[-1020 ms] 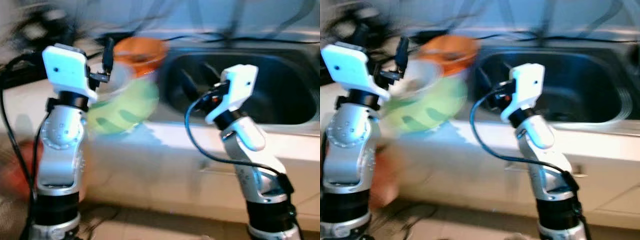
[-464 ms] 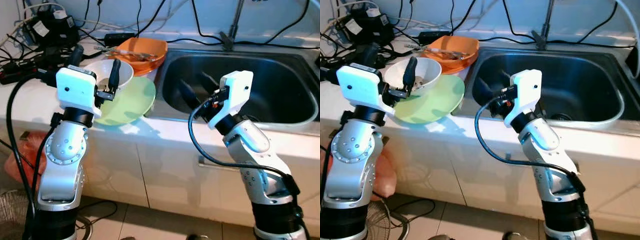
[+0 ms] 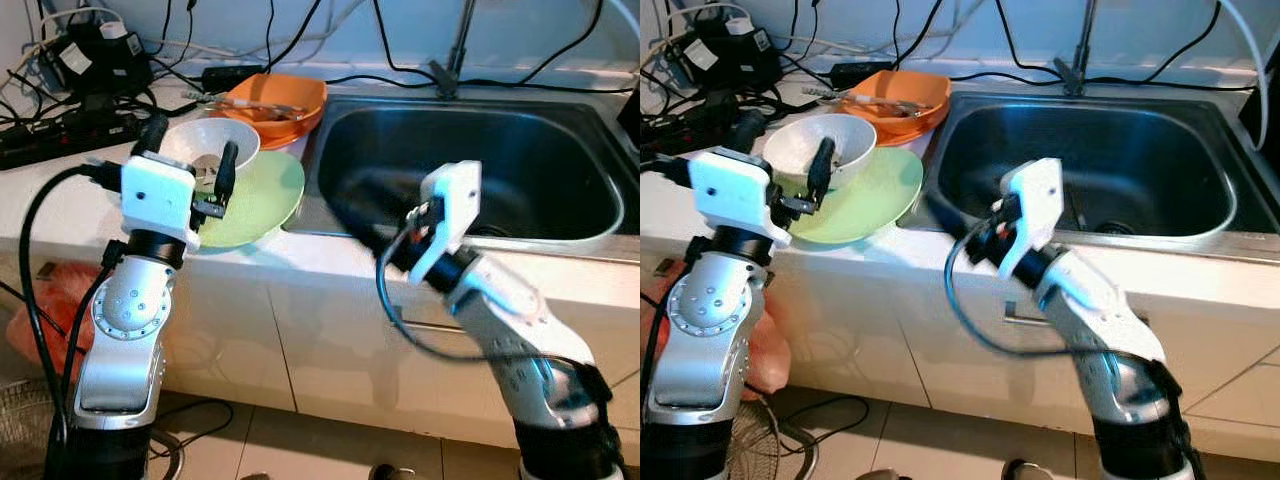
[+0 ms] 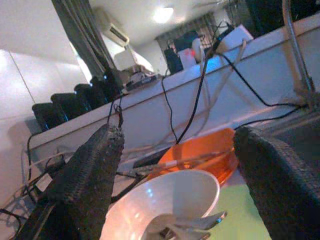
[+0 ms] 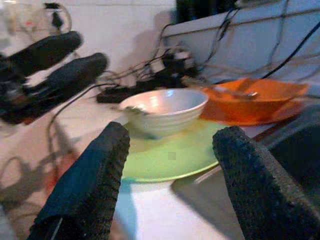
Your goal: Kitchen organization
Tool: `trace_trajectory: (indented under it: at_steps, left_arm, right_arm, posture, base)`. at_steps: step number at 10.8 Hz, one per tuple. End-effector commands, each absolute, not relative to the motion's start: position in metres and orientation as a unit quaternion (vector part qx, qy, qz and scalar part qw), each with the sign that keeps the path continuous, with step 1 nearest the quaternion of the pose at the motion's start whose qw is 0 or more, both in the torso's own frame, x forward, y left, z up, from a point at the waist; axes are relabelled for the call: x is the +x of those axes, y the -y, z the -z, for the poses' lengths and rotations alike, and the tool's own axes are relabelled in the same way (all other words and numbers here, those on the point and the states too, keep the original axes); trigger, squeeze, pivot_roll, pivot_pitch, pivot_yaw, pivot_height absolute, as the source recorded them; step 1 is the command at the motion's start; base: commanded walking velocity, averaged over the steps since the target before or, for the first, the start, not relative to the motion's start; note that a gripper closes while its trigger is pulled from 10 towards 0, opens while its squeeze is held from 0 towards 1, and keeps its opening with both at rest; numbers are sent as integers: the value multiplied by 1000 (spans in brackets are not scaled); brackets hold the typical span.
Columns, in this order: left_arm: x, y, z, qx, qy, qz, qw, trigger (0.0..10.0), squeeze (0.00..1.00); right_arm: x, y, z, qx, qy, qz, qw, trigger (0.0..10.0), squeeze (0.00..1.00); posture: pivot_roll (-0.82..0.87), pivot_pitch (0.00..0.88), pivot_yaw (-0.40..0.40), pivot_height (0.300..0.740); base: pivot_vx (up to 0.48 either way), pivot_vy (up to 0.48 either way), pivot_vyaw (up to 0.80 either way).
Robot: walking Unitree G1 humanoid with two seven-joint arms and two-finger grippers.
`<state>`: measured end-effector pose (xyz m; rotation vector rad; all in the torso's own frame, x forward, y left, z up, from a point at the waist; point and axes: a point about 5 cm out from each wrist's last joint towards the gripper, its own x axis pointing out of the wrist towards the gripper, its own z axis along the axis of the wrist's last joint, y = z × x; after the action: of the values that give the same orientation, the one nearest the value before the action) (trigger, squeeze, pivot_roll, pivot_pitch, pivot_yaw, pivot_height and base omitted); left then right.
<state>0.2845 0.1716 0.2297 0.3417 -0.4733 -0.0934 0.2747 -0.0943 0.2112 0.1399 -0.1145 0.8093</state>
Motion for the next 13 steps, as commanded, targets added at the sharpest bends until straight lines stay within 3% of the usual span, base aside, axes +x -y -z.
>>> trace_trajectory:
  at_steps: [1,6,13]
  left_arm:
    - [286,-174,-224,180,222,49,957,10000,0]
    - [293,-176,-198,200,171,78,962,10000,0]
    - [279,-172,-195,235,193,108,947,10000,0]
  right_arm:
    - [270,92,-211,66,49,-408,909,10000,0]
    - [258,92,-211,90,21,-429,899,10000,0]
    - [258,90,-208,80,12,-430,899,10000,0]
  posture:
    - [87,108,87,740]
    - [74,138,88,740]
    - [84,139,82,740]
  base:
    - [0,0,0]
    - [0,0,0]
    - [0,0,0]
